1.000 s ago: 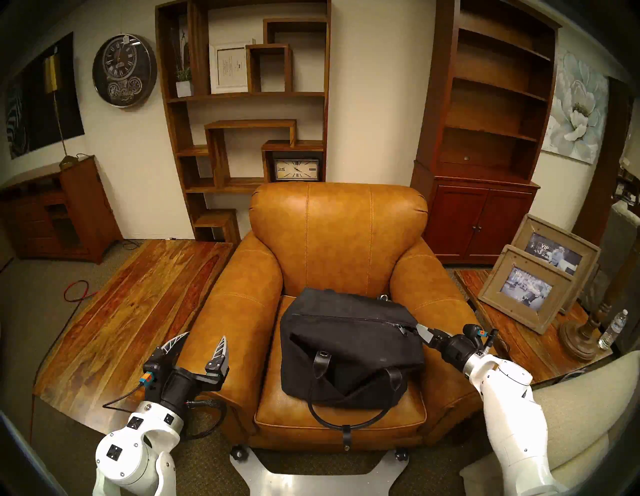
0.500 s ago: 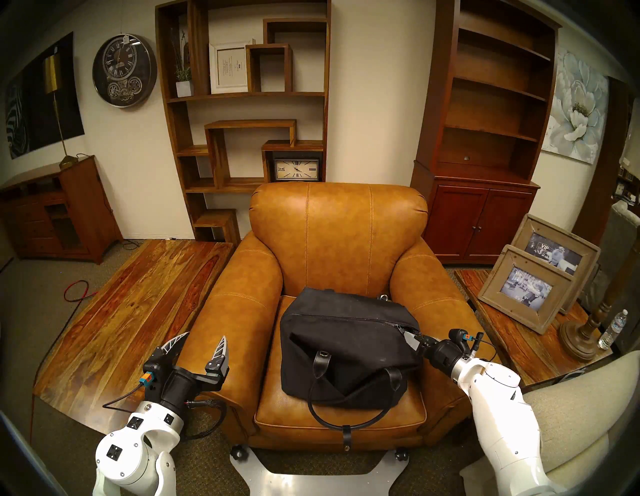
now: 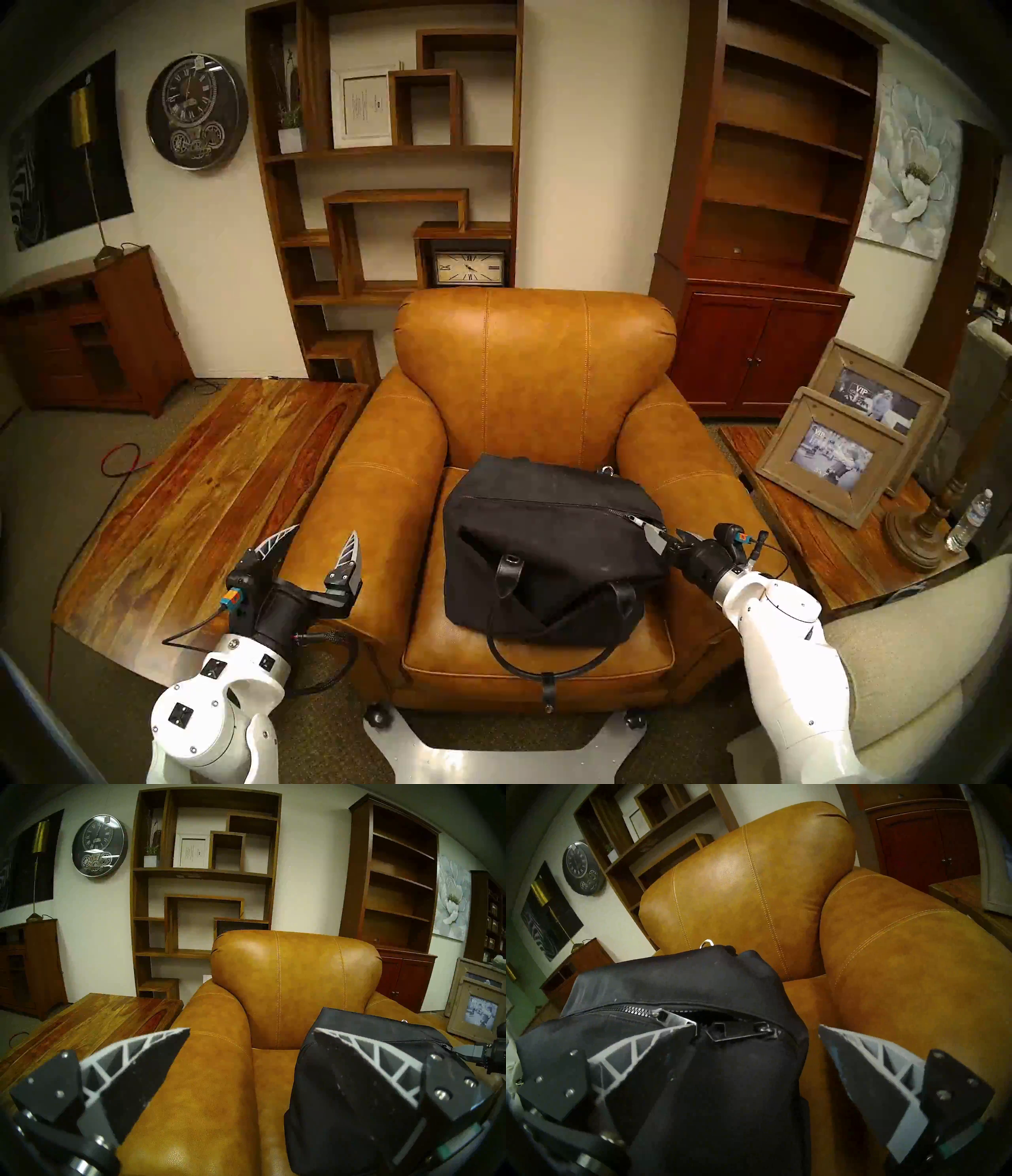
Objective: Open a bag with a zipper
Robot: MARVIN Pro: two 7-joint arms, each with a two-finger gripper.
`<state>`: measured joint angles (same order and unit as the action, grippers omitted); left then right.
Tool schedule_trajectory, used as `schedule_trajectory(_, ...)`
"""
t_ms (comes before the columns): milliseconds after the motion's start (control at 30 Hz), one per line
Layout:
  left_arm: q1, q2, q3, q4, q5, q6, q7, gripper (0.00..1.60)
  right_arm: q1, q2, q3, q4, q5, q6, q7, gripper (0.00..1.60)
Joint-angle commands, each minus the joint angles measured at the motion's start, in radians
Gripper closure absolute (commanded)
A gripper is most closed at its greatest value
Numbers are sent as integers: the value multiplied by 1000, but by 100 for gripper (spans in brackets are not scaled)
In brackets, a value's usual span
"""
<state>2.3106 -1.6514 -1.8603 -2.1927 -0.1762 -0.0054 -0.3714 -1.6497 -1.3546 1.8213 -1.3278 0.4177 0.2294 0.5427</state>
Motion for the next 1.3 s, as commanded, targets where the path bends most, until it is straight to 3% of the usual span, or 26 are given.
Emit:
schedule_trajectory(0,2,1,0,-23,2,0,0,0,5,2,13,-22,8,-3,2,0)
schedule_trajectory(1133,2,0,0,-23,2,0,-1,0,79,22,-28,74,-105,-78,-39,0)
schedule_trajectory(1167,2,-1,0,-23,2,0,-1,0,78,23,-24,75,-105,-78,-37,14)
schedule_trajectory(1200,2,-1,0,-23,2,0,-1,0,78,23,-24,75,-105,-78,-37,14)
schedule_trajectory(1267,2,-1,0,-23,2,0,-1,0,71,25,-16,68,-105,-77,-40,80)
